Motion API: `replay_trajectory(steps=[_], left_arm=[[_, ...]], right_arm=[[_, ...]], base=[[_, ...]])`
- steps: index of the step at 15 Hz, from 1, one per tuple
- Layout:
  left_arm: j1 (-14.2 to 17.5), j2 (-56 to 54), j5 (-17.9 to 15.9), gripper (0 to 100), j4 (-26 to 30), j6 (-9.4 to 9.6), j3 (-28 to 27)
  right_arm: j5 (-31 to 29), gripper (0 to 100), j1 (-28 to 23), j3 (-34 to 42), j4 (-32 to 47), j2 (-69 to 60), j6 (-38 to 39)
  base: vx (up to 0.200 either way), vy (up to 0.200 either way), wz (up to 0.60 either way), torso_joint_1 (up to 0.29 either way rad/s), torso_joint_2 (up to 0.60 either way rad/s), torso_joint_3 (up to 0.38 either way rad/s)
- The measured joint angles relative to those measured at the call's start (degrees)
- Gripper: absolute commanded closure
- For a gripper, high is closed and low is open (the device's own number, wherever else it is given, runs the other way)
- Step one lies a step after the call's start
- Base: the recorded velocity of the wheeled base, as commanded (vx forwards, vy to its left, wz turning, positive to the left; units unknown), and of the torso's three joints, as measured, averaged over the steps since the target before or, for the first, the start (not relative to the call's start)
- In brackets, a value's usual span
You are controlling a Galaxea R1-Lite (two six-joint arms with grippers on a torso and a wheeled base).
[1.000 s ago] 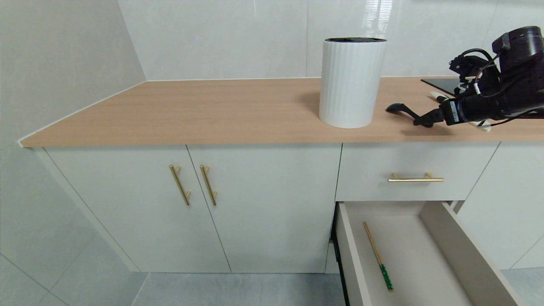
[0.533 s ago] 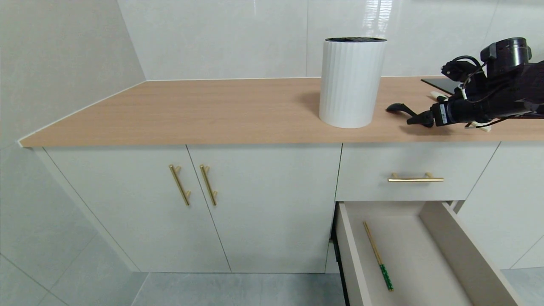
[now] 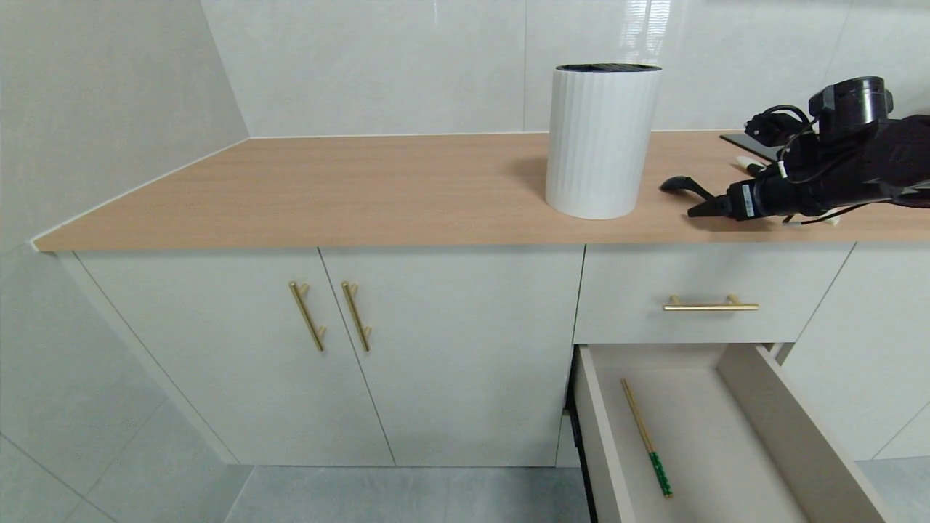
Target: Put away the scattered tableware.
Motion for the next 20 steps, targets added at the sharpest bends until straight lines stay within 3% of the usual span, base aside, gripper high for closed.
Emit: replay_trajectory(steps=[20], left_arm=[[0.0,0.0,0.0,0,0.0,0.0,0.0]], right_arm=[[0.2,100,-1.2,0.0,-0.5,-2.2,1.9]], base=[[0.0,0.0,0.0,0.0,0.0,0.0]])
